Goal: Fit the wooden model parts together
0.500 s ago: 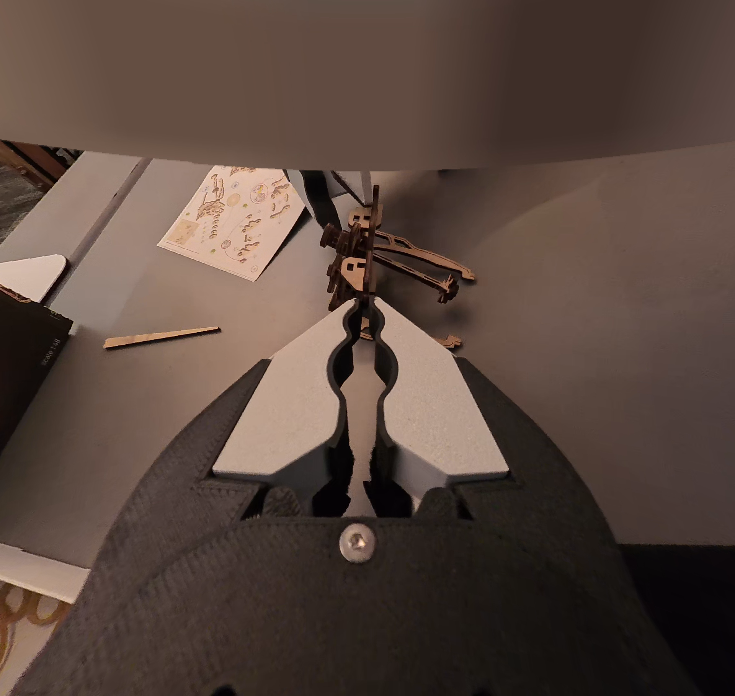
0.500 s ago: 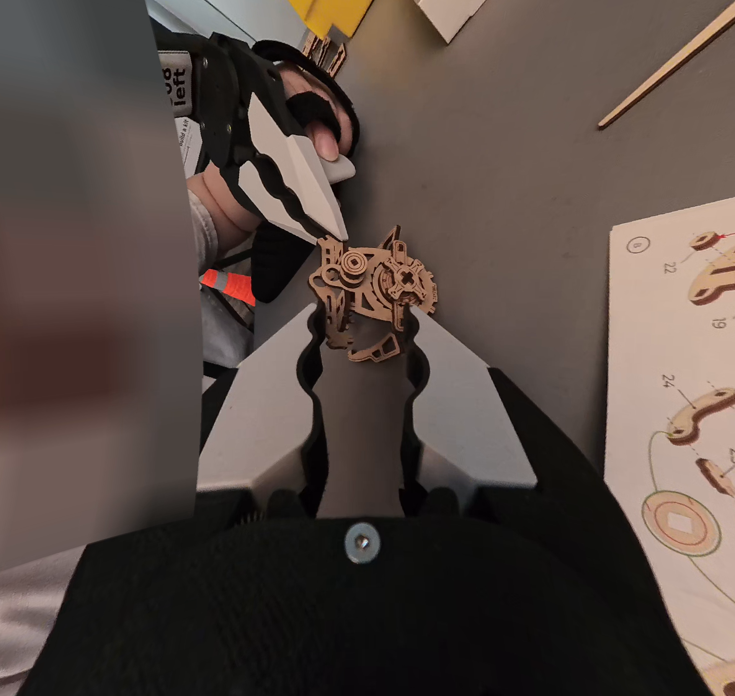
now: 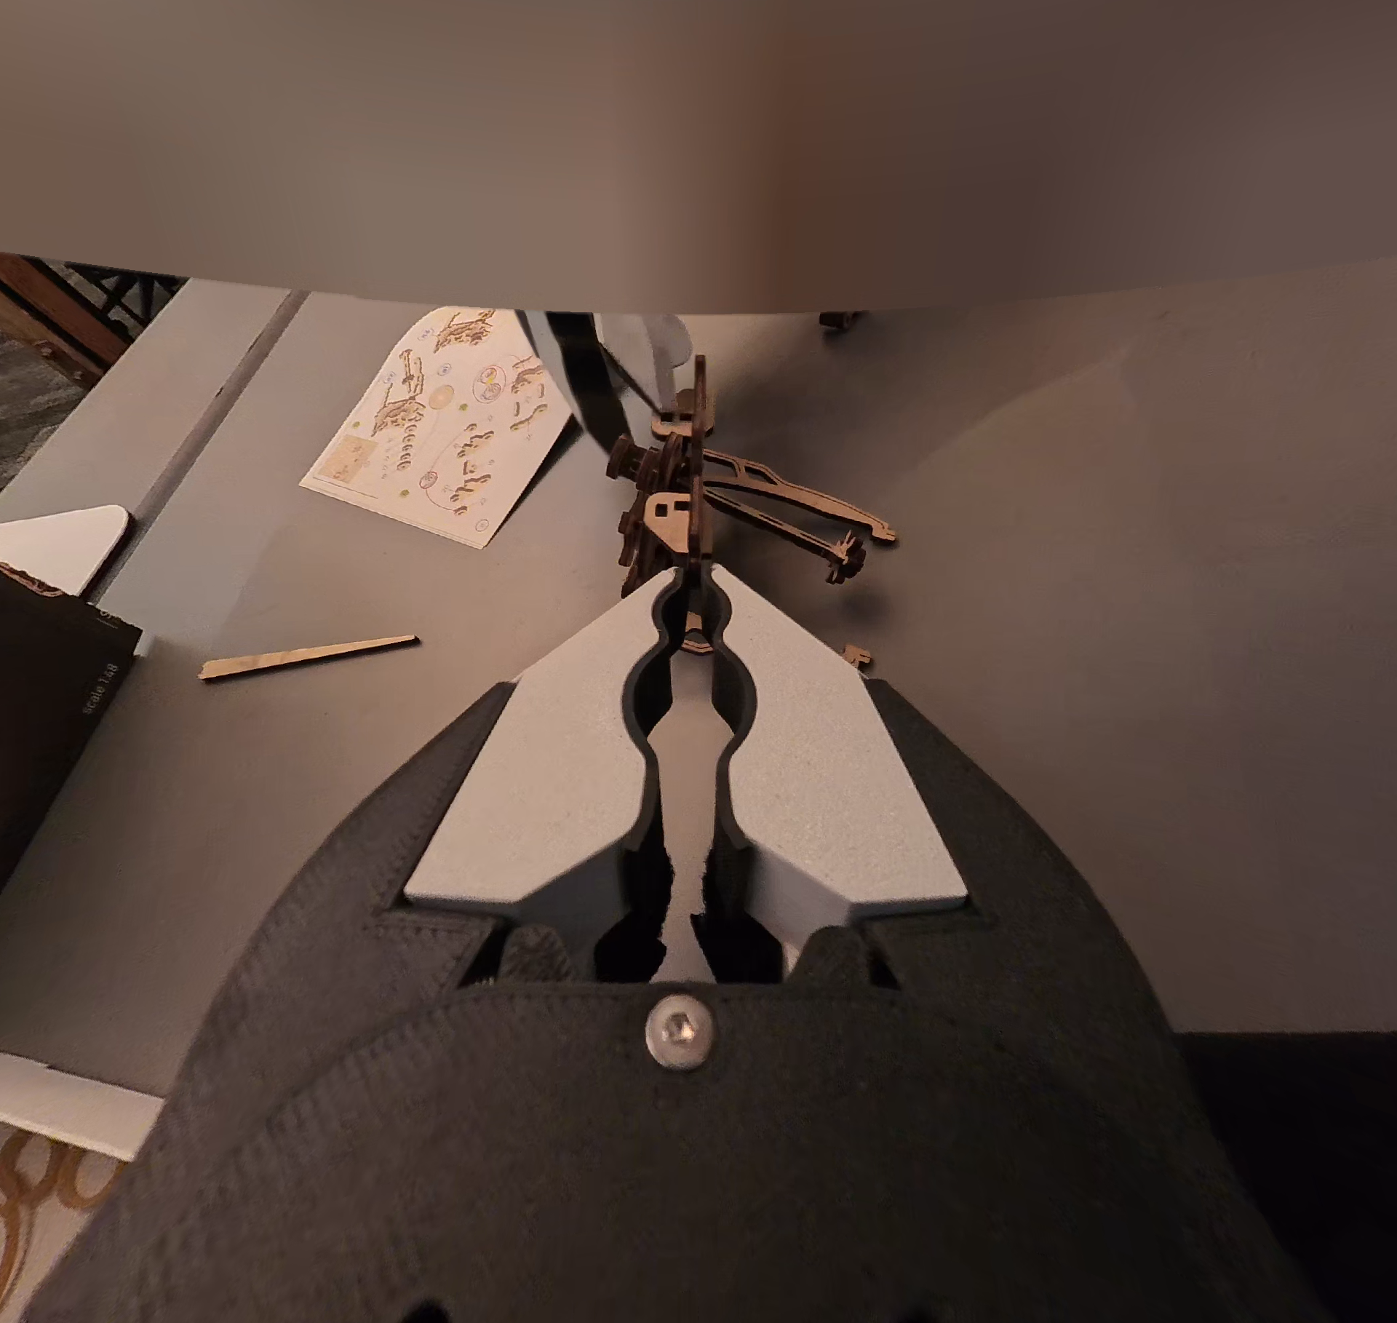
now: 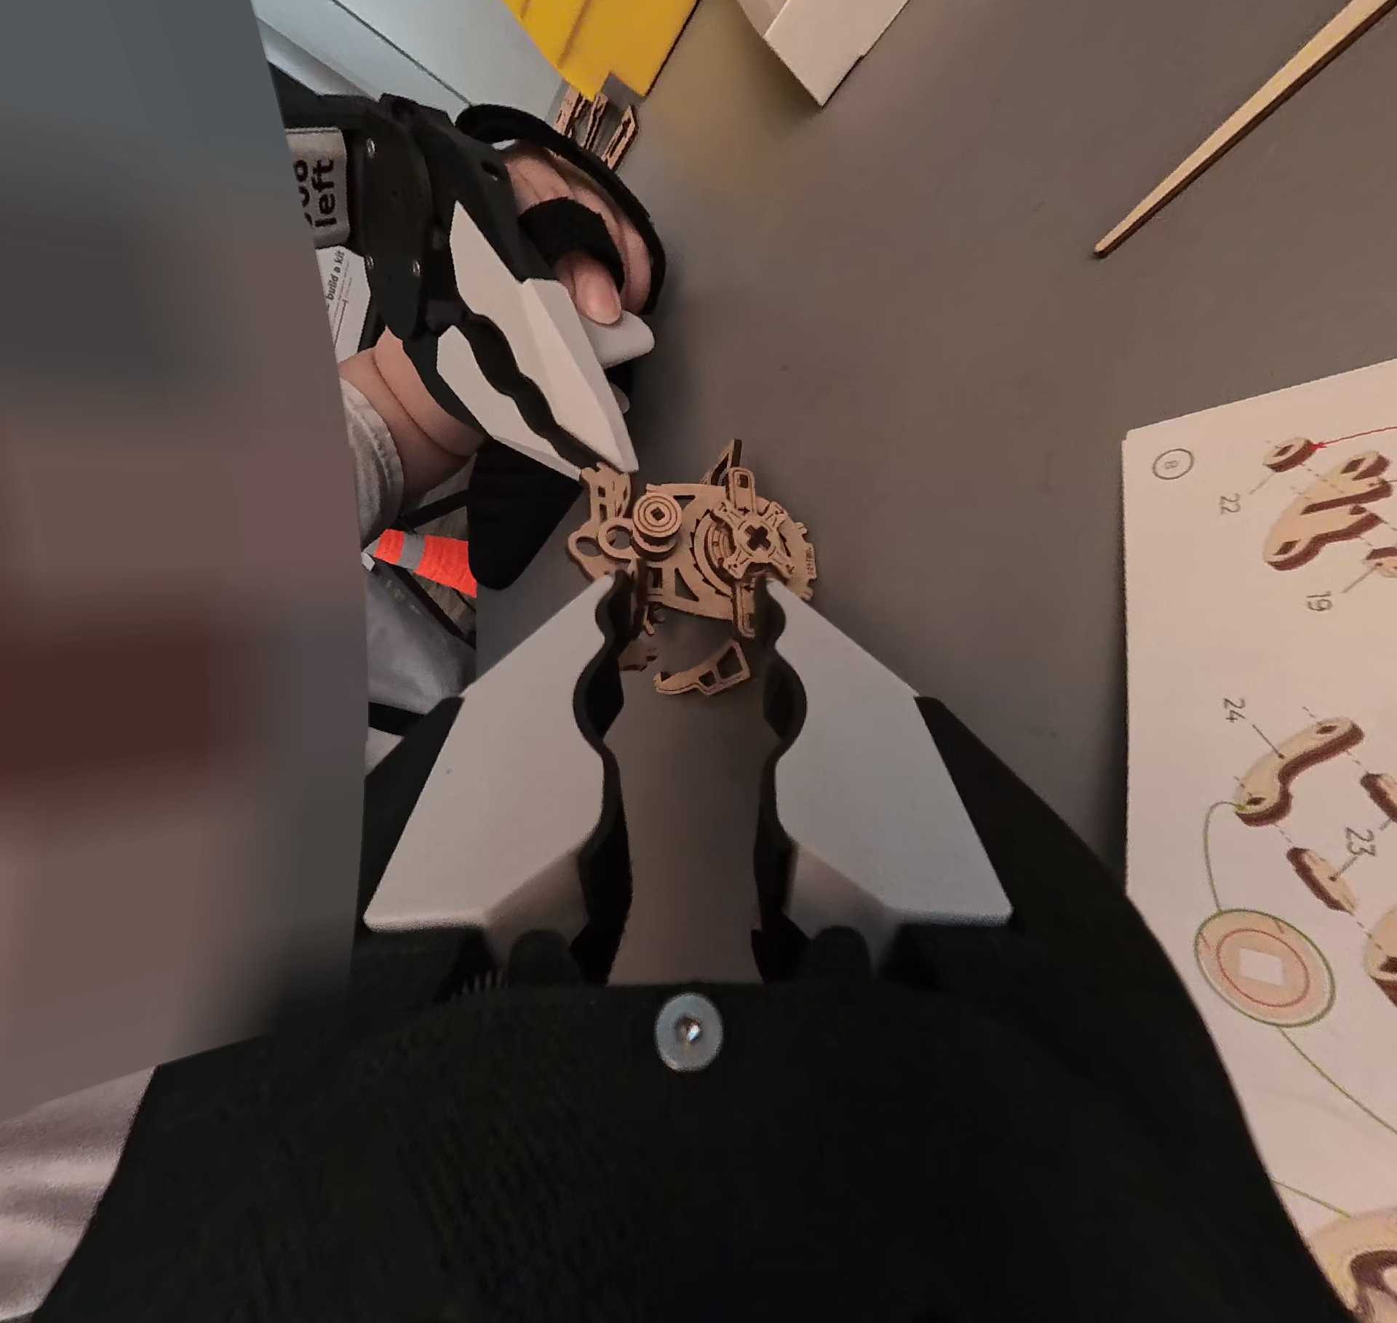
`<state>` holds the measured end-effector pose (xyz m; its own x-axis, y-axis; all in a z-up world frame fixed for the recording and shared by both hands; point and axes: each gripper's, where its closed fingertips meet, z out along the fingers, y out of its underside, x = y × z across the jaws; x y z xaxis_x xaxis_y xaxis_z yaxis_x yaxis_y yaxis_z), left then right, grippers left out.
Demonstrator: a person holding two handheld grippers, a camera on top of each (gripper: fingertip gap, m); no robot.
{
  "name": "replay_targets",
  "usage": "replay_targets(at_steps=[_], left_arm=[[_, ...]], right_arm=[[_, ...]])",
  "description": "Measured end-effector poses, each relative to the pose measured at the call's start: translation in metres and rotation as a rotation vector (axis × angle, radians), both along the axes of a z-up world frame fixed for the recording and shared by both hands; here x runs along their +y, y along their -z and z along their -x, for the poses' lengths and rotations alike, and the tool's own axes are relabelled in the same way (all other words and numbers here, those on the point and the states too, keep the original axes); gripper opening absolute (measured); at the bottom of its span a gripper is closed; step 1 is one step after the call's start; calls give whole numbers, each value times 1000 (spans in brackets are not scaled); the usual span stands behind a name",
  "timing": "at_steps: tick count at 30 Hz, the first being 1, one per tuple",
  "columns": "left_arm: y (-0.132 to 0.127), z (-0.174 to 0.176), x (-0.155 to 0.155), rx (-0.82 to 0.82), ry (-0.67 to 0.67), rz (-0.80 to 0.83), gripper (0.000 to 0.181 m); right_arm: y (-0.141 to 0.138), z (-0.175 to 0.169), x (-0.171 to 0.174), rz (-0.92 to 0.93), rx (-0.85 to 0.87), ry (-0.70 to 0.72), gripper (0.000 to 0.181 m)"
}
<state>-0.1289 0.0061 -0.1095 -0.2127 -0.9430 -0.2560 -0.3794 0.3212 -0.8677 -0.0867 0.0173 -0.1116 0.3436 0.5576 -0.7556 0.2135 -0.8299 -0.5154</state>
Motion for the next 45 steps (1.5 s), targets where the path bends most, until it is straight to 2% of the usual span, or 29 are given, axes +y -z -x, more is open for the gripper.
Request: replay_targets(at_steps=[7,9,15,21,27,32,38,45], left_arm=[[0,0,1,1,-3,10,0],[0,0,2,-1,-5,15,0],[-2,-1,4,-11,-13,22,0],[-6,-5,1,4,44,-1,0],[-10,-4,-4,48,130,-22,0],[-13,1,4,13,172,-134,0],[-11,1,6,26,228,-37,0],[-2,0,0,46,265,-70,0]], right_arm=[[-3,1,-6,-23,1,-36,13],[-2,0,-8,-26,-5,-37,13],[-1,0,-10,-60,-55,-45,16],[-4,-6,-11,-147,-170,-34,20],[-11,2,-20,-142,-130,-45,21],[-13,3,-19,-168,-114,-48,28],[-17,-3,-14,-132,-51,-26,32],[-7,-2,-10,-88,-39,-26,32]])
